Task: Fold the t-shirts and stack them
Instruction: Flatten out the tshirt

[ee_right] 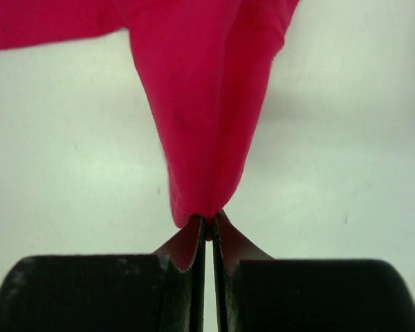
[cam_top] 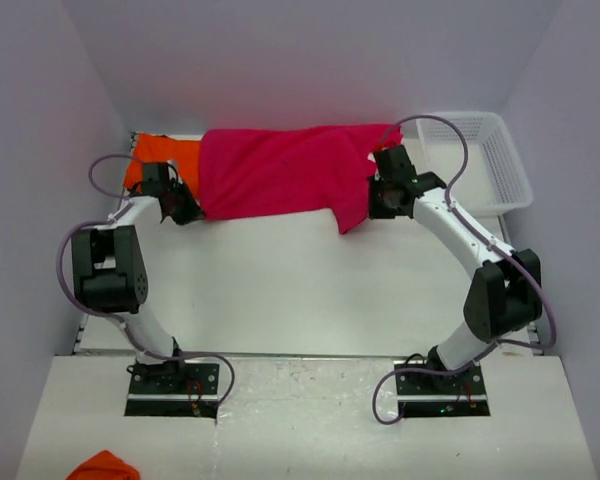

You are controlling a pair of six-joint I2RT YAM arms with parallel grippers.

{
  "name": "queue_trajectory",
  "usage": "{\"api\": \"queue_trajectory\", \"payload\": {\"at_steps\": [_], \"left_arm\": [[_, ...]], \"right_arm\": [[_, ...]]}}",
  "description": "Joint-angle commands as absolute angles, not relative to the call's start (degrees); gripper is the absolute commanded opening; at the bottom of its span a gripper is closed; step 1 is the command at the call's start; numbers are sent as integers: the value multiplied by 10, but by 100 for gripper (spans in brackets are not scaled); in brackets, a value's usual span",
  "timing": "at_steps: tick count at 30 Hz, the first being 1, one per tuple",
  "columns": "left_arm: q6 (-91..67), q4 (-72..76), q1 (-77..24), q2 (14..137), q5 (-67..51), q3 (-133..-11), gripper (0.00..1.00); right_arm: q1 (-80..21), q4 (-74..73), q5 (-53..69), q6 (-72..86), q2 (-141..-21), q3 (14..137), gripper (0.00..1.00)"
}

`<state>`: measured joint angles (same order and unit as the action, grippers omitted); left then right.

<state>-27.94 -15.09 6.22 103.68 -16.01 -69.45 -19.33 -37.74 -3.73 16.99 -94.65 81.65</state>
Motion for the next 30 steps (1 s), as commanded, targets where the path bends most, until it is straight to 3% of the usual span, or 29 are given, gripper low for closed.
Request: {"api": "queue_trajectory", "payload": {"at_steps": [1,8,17,30], "left_arm": [[-336,-168,51,911,-181,-618,0],[-303,-211,37,823,-238,-505,0],[-319,-248,39,711,-207,-411,0],[-354,-359,59,644,-3,-414,0]], "right_arm": [[-223,-390,-116,281,-810,772,0],[-290,-418,-124,360,-683,617,0],[-377,-457,-213,482,-644,519,0],[-450,-598,-393,707,-585,476,0]]}}
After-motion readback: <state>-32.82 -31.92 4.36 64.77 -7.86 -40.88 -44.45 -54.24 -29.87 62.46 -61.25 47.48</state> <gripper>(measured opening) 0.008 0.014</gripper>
